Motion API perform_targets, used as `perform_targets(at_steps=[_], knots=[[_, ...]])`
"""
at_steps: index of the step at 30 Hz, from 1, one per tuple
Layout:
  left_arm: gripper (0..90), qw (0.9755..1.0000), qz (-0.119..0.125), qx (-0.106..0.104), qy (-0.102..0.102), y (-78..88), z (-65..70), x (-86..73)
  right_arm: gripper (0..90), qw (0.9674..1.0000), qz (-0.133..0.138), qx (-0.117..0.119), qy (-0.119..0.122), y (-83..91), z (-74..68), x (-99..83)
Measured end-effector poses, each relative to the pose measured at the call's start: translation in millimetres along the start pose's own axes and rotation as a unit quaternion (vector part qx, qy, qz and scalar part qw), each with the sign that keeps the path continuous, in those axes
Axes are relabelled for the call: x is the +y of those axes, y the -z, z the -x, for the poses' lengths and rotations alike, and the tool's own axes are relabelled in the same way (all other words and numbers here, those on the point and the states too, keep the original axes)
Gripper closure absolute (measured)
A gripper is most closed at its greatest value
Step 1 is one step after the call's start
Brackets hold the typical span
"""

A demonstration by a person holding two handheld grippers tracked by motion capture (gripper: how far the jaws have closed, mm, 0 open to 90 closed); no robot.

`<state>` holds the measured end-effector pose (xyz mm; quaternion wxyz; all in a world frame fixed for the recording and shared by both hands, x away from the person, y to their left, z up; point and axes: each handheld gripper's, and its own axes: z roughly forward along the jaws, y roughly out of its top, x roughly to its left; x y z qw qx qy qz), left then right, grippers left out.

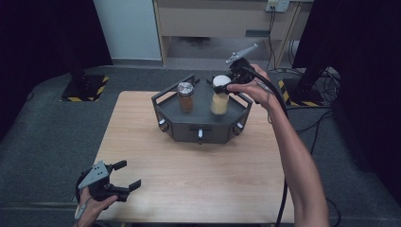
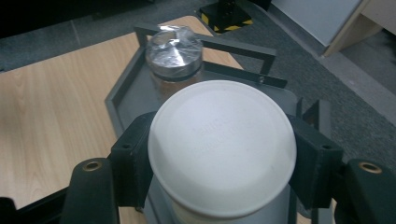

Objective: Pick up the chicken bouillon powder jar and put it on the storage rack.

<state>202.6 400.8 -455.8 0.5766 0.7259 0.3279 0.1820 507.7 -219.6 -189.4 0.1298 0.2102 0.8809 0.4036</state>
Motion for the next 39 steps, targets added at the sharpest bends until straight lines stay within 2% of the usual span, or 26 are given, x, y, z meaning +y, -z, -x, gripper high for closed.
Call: perform_targets(at_steps=[3, 10, 21, 31, 39], knots=[[1.3, 1.0000, 0.001, 0.000, 0.000, 0.2, 0.1, -0.1, 34.4, 0.9999, -0.001, -0.014, -0.006, -2.8, 0.2, 0.7], [1.3, 1.0000, 0.000, -0.001, -0.001, 0.5, -0.1, 0.0, 34.4, 0.9996, -0.006, -0.021, -0.018, -11.7, 3.0, -0.2], [1.3, 1.0000, 0.002, 0.000, -0.001, 1.3, -0.2, -0.5, 34.4, 0.9994, -0.016, -0.018, -0.023, -27.2, 6.4, 2.3], [1.4, 1.0000, 0.002, 0.000, -0.002, 1.7, -0.3, -0.4, 34.4, 0.9991, -0.027, -0.019, -0.026, -31.9, 9.2, 2.6], [1.4, 1.0000, 0.002, 0.000, -0.002, 1.8, -0.3, -0.4, 34.3, 0.9991, -0.018, -0.018, -0.035, -30.4, 11.6, -4.0]])
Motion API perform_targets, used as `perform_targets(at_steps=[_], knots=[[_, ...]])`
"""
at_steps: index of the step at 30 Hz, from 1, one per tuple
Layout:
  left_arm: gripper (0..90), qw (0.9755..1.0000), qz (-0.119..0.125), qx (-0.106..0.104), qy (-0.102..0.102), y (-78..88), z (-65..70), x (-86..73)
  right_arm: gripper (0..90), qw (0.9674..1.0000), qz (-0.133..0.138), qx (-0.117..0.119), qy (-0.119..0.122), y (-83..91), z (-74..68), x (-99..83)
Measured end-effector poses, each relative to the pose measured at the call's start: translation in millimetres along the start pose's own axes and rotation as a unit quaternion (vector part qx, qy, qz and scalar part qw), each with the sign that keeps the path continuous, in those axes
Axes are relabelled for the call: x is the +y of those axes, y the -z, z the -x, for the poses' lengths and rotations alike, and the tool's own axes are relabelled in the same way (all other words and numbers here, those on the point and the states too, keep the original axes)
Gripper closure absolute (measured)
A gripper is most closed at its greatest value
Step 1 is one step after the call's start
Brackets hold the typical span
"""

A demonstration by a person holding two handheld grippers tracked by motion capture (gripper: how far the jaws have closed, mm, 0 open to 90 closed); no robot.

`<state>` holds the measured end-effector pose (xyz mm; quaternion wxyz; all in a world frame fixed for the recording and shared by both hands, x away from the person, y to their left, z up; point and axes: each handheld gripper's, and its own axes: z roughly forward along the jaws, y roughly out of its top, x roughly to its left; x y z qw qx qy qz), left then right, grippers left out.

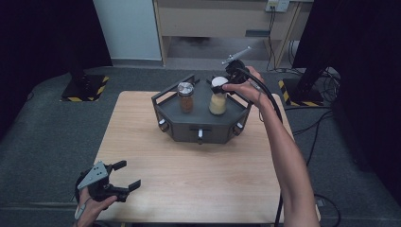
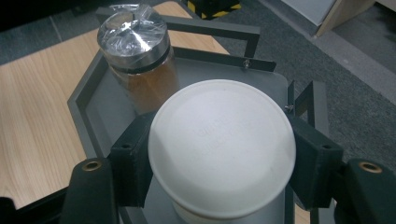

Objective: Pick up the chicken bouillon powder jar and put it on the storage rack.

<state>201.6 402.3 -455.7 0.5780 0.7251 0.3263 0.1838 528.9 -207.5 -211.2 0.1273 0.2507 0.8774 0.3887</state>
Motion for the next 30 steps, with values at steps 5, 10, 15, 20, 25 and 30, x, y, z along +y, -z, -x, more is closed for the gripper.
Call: perform_targets(at_steps=[5, 10, 15, 20, 25, 30], knots=[[1.4, 1.0000, 0.001, 0.001, 0.001, 0.0, 0.2, 0.0, 33.9, 0.9999, 0.013, 0.005, -0.004, 2.1, 3.9, -9.1], [1.3, 1.0000, 0.002, 0.001, 0.000, 0.0, 0.9, 0.1, 22.4, 0.9994, 0.025, -0.007, -0.022, 3.3, 0.1, -13.3], [1.4, 1.0000, 0.003, 0.001, 0.001, 0.5, 0.6, -0.2, 14.2, 0.9986, 0.041, -0.002, -0.033, 9.7, -0.4, -17.1], [1.3, 1.0000, 0.002, -0.002, -0.001, -0.6, 1.0, 0.5, 5.6, 0.9968, 0.065, -0.002, -0.047, 23.7, -4.4, -23.5], [1.3, 1.0000, 0.002, -0.001, 0.000, -0.6, 1.2, 0.2, 3.0, 0.9952, 0.084, -0.010, -0.048, 40.5, -13.4, -29.1], [1.3, 1.0000, 0.000, -0.001, -0.002, -1.0, 1.7, 0.7, 3.8, 0.9916, 0.121, -0.004, -0.045, 60.1, -21.9, -43.1]])
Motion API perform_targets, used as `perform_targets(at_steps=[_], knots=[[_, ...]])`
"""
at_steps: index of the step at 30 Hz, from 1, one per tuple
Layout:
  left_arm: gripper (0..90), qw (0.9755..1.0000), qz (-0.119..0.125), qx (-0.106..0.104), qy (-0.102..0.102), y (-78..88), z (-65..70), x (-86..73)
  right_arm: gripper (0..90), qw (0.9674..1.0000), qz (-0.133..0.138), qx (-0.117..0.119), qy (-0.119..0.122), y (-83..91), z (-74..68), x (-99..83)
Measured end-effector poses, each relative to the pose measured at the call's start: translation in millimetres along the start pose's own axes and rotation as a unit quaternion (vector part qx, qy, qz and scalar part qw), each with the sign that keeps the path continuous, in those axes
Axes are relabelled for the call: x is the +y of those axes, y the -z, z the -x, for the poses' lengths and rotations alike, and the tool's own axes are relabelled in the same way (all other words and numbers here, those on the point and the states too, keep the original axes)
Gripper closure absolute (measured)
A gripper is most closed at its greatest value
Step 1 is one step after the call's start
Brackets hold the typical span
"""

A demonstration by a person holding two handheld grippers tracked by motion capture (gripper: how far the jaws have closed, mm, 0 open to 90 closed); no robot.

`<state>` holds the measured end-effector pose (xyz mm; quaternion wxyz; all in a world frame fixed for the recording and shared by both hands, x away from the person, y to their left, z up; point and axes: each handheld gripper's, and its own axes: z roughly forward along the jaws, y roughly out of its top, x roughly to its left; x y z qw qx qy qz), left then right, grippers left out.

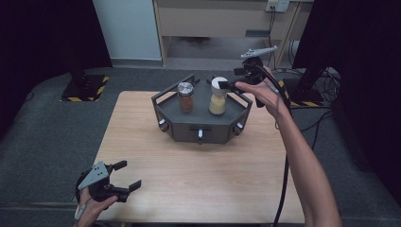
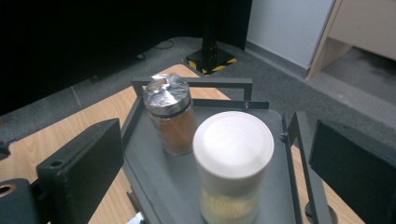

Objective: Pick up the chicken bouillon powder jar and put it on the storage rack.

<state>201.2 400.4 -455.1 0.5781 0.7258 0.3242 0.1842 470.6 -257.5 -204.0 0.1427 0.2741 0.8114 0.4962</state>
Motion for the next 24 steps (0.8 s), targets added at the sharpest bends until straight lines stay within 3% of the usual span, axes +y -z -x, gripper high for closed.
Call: perform_targets(at_steps=[7, 9, 13, 24], knots=[[1.3, 1.0000, 0.001, 0.000, 0.000, 0.2, 0.4, -0.1, 3.7, 0.9991, 0.026, -0.001, 0.034, 39.5, -23.4, -8.7], [1.4, 1.0000, 0.001, -0.001, 0.000, 0.1, 0.6, 0.0, 4.6, 0.9984, 0.043, 0.006, 0.037, 50.9, -28.5, -17.3], [1.3, 1.0000, 0.000, 0.000, -0.001, -0.2, 1.0, 0.2, 4.2, 0.9975, 0.048, 0.006, 0.052, 70.0, -40.9, -30.8], [1.4, 1.0000, 0.000, 0.002, -0.005, 0.8, 4.3, 1.3, 4.4, 0.9946, 0.080, 0.004, 0.066, 107.6, -73.0, -90.0]])
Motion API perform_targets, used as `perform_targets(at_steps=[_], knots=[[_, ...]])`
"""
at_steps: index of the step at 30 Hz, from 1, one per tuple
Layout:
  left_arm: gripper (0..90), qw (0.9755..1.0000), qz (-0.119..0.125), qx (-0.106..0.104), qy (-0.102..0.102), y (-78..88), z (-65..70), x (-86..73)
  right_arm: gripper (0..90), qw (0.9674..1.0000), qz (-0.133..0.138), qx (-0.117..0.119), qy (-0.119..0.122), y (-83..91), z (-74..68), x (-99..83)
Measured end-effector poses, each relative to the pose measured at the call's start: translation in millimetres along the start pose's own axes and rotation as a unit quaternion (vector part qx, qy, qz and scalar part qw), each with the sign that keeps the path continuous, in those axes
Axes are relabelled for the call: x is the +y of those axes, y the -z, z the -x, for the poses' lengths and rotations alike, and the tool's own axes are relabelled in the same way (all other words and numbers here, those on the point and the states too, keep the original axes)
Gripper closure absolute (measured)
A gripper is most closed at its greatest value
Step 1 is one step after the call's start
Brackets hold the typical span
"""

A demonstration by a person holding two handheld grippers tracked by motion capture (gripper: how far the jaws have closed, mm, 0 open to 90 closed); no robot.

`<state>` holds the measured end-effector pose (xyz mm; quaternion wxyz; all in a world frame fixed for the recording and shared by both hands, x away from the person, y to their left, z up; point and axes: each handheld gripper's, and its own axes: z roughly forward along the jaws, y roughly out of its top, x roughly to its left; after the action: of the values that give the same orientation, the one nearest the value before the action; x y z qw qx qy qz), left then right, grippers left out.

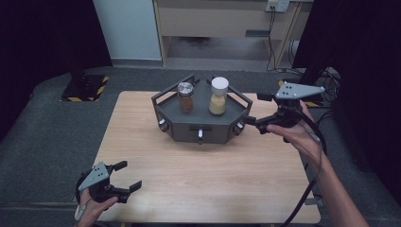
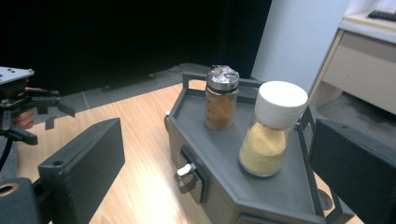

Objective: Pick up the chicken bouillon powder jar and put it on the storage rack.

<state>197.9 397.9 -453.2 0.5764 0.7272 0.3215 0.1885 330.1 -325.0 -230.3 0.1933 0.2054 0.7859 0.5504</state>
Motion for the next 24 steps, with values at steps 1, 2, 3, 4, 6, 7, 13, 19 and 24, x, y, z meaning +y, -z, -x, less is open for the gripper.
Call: perform_targets(at_steps=[1, 2, 3, 4, 6, 7, 13, 19, 24], knots=[[1.4, 1.0000, 0.001, 0.000, 0.000, 0.3, 0.5, 0.1, 4.4, 1.0000, 0.006, 0.000, 0.000, 3.4, -3.3, -5.4], [1.4, 1.0000, 0.001, 0.001, -0.001, 0.7, 1.0, 0.4, 4.4, 1.0000, 0.010, -0.001, 0.001, 6.5, -6.5, -10.4], [1.4, 1.0000, 0.001, 0.001, -0.002, 0.9, 1.4, 0.6, 4.4, 0.9999, 0.011, -0.004, 0.004, 9.6, -10.7, -14.4], [1.3, 1.0000, 0.002, 0.000, -0.004, 1.3, 1.9, 1.0, 4.3, 0.9998, 0.014, -0.009, 0.009, 12.4, -15.1, -19.0], [1.4, 1.0000, 0.003, -0.001, -0.004, 1.2, 2.5, 1.2, 4.1, 0.9996, 0.021, -0.015, 0.008, 17.4, -22.3, -29.2], [1.4, 1.0000, 0.003, -0.001, -0.004, 1.1, 2.8, 1.4, 3.9, 0.9996, 0.023, -0.014, 0.006, 19.4, -24.7, -33.8], [1.4, 1.0000, 0.005, 0.003, 0.003, 0.4, 1.5, 0.9, 3.5, 0.9994, 0.026, -0.023, 0.002, 29.8, -40.1, -60.9], [1.4, 1.0000, 0.002, 0.003, 0.003, -1.5, 1.3, 1.4, 4.0, 0.9987, 0.030, -0.038, -0.013, 39.5, -52.6, -93.3], [1.4, 1.0000, -0.001, 0.006, 0.005, -1.5, 0.0, 0.8, 4.0, 0.9982, 0.028, -0.051, -0.016, 44.2, -63.1, -114.6]])
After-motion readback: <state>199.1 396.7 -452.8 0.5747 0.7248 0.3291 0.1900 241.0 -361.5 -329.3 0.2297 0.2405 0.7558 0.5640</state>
